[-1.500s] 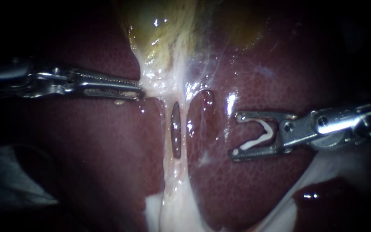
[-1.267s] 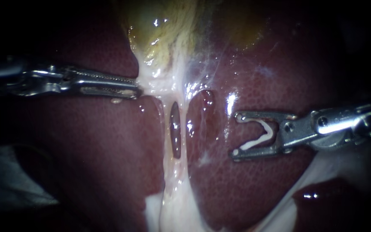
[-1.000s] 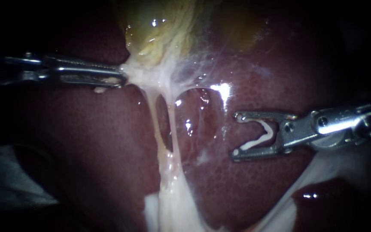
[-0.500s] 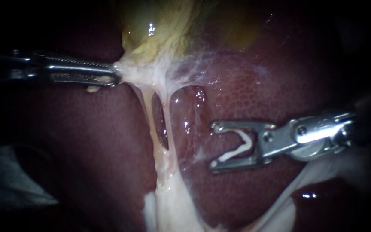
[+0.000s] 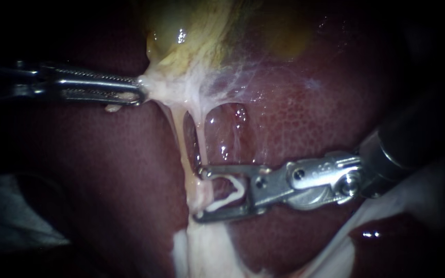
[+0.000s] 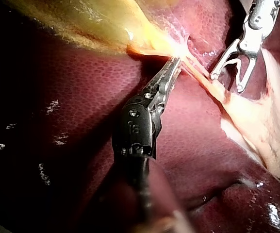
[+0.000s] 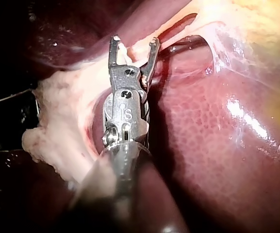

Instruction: Clipping first clip left tube

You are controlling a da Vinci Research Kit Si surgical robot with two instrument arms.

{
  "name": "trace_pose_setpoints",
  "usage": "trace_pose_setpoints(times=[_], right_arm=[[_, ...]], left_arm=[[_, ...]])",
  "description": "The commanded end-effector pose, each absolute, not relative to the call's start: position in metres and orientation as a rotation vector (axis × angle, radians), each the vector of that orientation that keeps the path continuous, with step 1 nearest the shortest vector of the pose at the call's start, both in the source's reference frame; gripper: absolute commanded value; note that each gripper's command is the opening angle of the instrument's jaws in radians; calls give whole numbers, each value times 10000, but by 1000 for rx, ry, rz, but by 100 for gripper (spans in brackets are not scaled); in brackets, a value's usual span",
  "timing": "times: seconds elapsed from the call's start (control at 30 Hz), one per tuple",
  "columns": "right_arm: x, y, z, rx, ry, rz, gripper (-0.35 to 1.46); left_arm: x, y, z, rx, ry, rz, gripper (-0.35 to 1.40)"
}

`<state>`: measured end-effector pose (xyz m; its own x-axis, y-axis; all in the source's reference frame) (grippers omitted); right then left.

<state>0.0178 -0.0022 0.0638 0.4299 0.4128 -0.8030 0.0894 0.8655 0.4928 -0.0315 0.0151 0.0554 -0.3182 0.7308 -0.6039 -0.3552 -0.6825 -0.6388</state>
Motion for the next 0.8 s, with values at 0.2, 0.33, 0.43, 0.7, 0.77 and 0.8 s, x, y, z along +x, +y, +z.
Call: trace_pose_setpoints(times=[0.2,0.33,0.43,0.7,0.77,0.8], right_arm=[[184,-16,654,520,1123,222,50],[185,-12,667,529,1123,222,50],[185,-8,675,539,1134,210,50],[201,-1,681,615,1231,120,48],[210,1,682,643,1242,97,47],[214,2,682,655,1245,88,47]], left_arm=[[-316,150,555,-1222,-517,2043,-35],[-316,150,555,-1221,-514,2043,-35],[-316,150,555,-1221,-514,2043,-35],[-316,150,555,-1221,-513,2043,-35],[-316,150,555,-1221,-513,2043,-35],[-316,150,555,-1221,-513,2043,-35]])
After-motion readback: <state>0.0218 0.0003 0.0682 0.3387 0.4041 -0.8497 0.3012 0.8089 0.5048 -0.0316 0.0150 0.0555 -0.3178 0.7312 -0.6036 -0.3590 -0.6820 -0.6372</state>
